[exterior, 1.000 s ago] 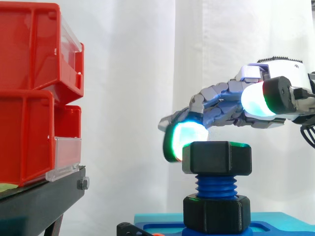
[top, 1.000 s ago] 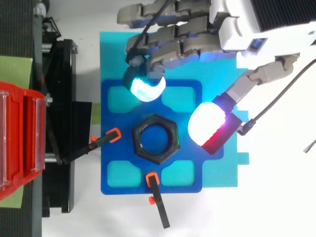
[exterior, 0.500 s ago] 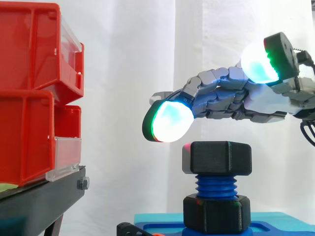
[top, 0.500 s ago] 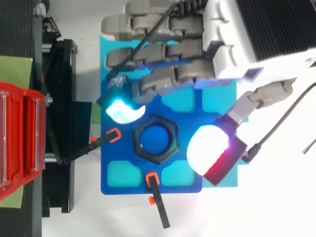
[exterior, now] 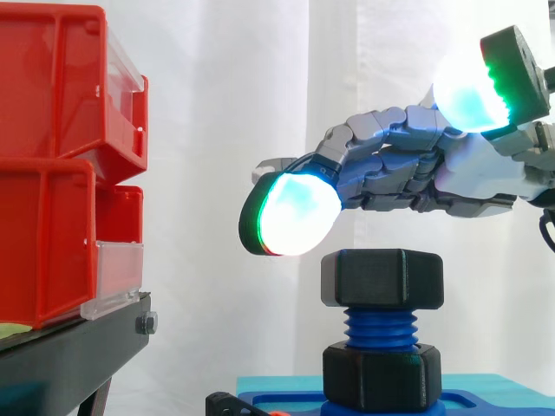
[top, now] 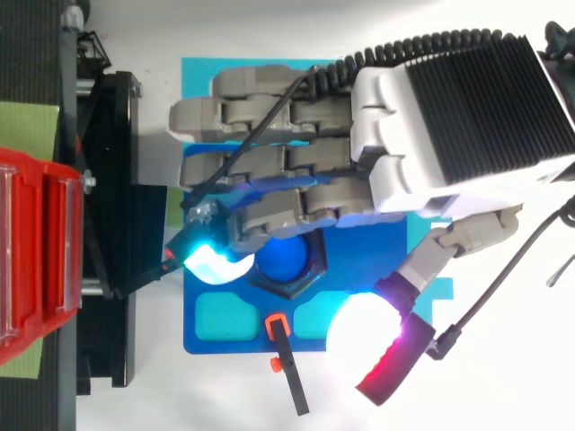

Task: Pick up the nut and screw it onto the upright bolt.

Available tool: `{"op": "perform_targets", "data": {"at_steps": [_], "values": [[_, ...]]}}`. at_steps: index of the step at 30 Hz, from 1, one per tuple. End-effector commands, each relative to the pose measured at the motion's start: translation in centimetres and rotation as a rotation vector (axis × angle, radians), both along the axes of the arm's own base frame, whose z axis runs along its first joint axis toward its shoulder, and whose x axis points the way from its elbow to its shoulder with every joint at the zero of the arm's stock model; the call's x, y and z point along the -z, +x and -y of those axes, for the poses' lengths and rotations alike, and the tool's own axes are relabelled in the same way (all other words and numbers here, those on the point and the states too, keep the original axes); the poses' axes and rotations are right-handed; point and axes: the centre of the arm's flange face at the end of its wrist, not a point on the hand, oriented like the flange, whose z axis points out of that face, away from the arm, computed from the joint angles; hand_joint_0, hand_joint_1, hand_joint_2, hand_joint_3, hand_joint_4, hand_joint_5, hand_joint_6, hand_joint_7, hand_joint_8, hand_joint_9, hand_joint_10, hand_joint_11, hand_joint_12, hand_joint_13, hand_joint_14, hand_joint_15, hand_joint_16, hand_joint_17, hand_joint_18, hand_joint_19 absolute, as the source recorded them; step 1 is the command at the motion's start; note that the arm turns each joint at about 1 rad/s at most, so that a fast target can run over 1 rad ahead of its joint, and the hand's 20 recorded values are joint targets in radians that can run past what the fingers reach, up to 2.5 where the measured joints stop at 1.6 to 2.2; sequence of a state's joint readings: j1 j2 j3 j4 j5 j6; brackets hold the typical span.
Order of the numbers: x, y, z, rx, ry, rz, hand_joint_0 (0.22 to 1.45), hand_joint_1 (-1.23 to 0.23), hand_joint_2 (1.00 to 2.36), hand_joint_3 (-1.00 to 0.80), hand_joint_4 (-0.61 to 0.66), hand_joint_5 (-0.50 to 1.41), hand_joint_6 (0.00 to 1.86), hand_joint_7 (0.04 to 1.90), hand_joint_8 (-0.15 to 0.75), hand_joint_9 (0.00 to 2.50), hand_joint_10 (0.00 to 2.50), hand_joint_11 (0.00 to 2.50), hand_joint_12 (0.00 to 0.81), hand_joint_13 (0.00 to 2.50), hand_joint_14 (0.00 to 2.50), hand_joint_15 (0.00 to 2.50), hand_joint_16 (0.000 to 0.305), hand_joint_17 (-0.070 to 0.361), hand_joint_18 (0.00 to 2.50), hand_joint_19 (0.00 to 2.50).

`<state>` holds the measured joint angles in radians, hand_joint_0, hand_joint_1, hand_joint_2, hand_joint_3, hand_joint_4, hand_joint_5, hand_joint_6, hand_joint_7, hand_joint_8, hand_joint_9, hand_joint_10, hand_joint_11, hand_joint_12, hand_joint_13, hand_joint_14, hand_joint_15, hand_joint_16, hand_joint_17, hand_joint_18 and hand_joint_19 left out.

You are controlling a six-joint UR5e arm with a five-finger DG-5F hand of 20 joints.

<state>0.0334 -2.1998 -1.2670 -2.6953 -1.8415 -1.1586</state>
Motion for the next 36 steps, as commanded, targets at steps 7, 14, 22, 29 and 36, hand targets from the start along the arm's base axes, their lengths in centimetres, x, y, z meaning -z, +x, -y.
{"op": "perform_targets", "data": {"at_steps": [7,14,22,29,36], "values": [[0.3,-0.2,-0.4,-0.002,0.010,-0.031,0.47,-0.09,1.00,-0.50,0.19,-0.15,0.50,0.74,0.209,0.23,0.00,0.00,0.310,0.00,0.00,0.00,0.042,0.096,0.00,0.00],[0.5,-0.3,0.1,0.004,0.010,-0.042,0.48,-0.13,1.00,-0.50,0.21,-0.13,0.50,0.73,0.215,0.29,0.00,0.00,0.298,0.04,0.00,0.00,0.038,0.084,0.00,0.00],[0.4,-0.5,1.6,0.019,0.010,-0.040,0.48,-0.17,1.00,-0.50,0.23,-0.12,0.50,0.73,0.227,0.35,0.00,0.00,0.284,0.08,0.00,0.00,0.034,0.076,0.00,0.00],[0.4,-0.8,3.1,0.026,0.007,-0.039,0.48,-0.19,1.00,-0.50,0.24,-0.11,0.50,0.76,0.236,0.41,0.00,0.00,0.276,0.11,0.00,0.00,0.032,0.072,0.00,0.00],[0.3,-1.1,4.9,0.044,0.008,-0.035,0.49,-0.20,1.00,-0.50,0.25,-0.10,0.50,0.77,0.238,0.43,0.00,0.00,0.270,0.12,0.00,0.00,0.031,0.069,0.00,0.00]]}}
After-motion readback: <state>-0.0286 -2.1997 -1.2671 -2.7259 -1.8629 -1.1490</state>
